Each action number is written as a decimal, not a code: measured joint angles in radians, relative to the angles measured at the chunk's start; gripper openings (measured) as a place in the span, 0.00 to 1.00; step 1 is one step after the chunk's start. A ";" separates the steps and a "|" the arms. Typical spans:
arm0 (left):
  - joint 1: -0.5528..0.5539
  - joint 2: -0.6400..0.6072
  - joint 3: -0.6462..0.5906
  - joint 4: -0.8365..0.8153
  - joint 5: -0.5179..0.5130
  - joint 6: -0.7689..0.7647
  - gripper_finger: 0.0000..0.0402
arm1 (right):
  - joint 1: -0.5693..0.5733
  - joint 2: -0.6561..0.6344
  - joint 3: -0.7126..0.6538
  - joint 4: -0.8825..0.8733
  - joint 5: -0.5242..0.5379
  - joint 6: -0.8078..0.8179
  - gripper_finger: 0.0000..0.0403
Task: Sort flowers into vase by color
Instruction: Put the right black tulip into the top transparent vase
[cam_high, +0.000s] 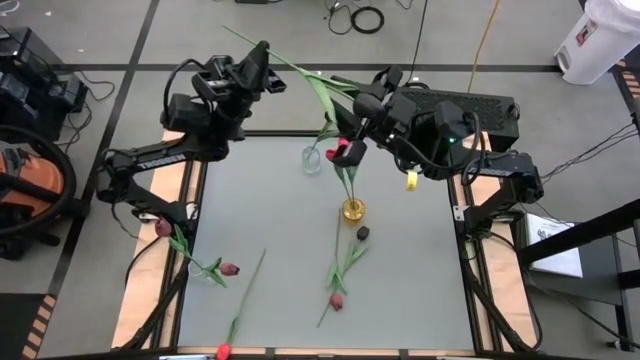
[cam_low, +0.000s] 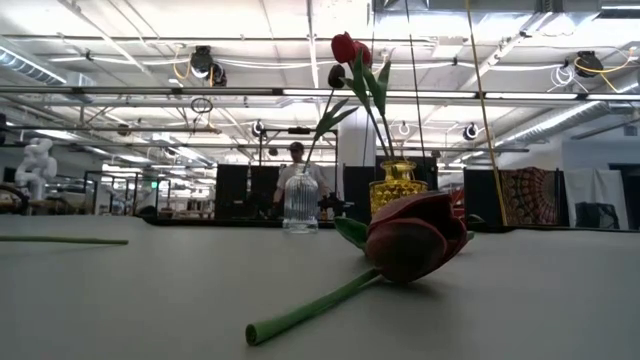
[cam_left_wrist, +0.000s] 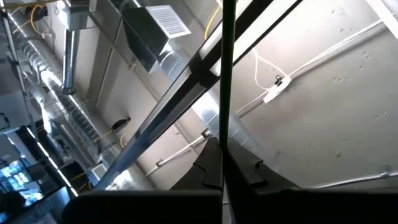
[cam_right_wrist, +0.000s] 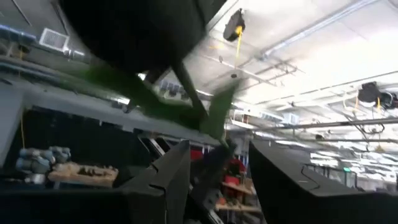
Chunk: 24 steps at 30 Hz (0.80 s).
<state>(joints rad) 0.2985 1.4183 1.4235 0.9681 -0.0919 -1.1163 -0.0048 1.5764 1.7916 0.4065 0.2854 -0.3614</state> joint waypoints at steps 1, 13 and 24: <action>0.000 0.001 0.000 0.004 -0.001 -0.004 0.00 | 0.000 0.000 0.000 0.008 -0.003 0.000 0.39; -0.007 0.021 0.000 0.037 -0.022 -0.031 0.00 | 0.014 0.000 0.000 0.008 -0.004 -0.003 0.39; -0.033 0.028 0.000 0.025 -0.047 -0.057 0.00 | 0.047 0.000 0.000 0.040 -0.004 -0.056 0.39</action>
<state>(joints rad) 0.2653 1.4465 1.4235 0.9931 -0.1393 -1.1736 0.0418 1.5764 1.7916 0.4461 0.2813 -0.4171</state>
